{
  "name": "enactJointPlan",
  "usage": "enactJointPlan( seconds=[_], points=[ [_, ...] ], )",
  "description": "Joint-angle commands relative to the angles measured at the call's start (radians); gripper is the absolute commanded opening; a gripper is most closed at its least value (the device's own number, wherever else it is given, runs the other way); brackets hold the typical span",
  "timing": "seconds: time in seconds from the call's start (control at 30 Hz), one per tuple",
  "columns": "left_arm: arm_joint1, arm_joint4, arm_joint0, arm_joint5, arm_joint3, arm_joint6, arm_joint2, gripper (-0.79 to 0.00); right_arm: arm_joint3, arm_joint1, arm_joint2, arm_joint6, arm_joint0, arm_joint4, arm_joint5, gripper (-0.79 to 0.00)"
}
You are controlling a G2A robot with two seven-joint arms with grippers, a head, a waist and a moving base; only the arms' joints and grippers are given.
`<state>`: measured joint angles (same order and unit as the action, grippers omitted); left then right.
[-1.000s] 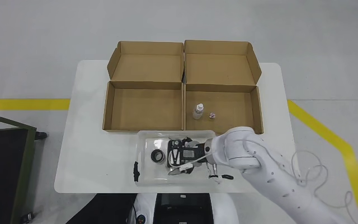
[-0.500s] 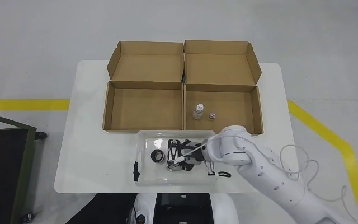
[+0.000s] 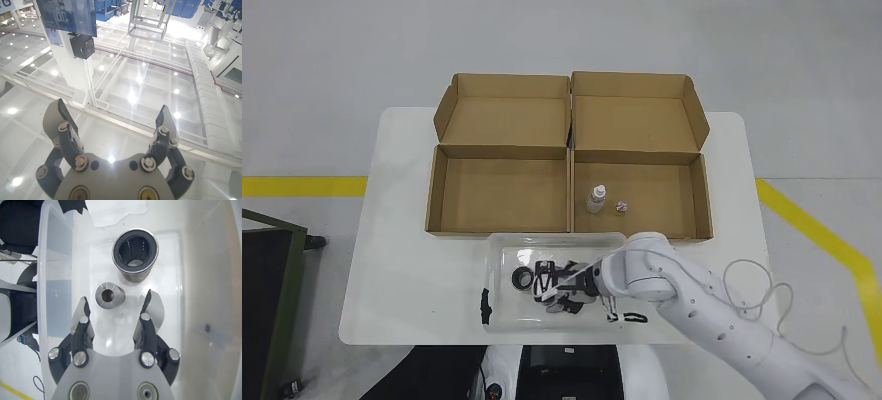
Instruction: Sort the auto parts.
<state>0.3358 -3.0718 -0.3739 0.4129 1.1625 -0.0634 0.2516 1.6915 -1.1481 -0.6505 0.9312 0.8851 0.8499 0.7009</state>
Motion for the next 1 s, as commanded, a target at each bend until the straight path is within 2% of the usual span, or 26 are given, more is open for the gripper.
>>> enactJointPlan(
  seconds=[0.0,0.17,0.47,0.53,0.6,0.63,0.73,0.97],
  points=[
    [0.000,0.000,0.000,0.000,0.000,0.000,0.000,0.000,-0.008,-0.003,0.010,-0.005,-0.003,0.003,-0.003,-0.342],
    [0.000,0.000,0.000,0.000,0.000,0.000,0.000,0.000,-0.034,-0.013,0.033,-0.023,-0.013,0.008,-0.011,-0.394],
    [0.000,0.000,0.000,0.000,0.000,0.000,0.000,0.000,-0.064,-0.030,0.065,-0.041,-0.030,0.012,-0.018,-0.409],
    [0.000,0.000,0.000,0.000,0.000,0.000,0.000,0.000,-0.068,-0.032,0.070,-0.043,-0.033,0.013,-0.019,-0.453],
    [0.000,0.000,0.000,0.000,0.000,0.000,0.000,0.000,-0.070,-0.034,0.073,-0.045,-0.035,0.014,-0.020,-0.533],
    [0.000,0.000,0.000,0.000,0.000,0.000,0.000,0.000,-0.071,-0.035,0.075,-0.044,-0.036,0.016,-0.020,-0.613],
    [0.000,0.000,0.000,0.000,0.000,0.000,0.000,0.000,-0.070,-0.036,0.075,-0.044,-0.036,0.018,-0.020,-0.785],
    [0.000,0.000,0.000,0.000,0.000,0.000,0.000,0.000,-0.036,-0.028,0.055,-0.029,-0.033,0.022,-0.009,-0.785]
  ],
)
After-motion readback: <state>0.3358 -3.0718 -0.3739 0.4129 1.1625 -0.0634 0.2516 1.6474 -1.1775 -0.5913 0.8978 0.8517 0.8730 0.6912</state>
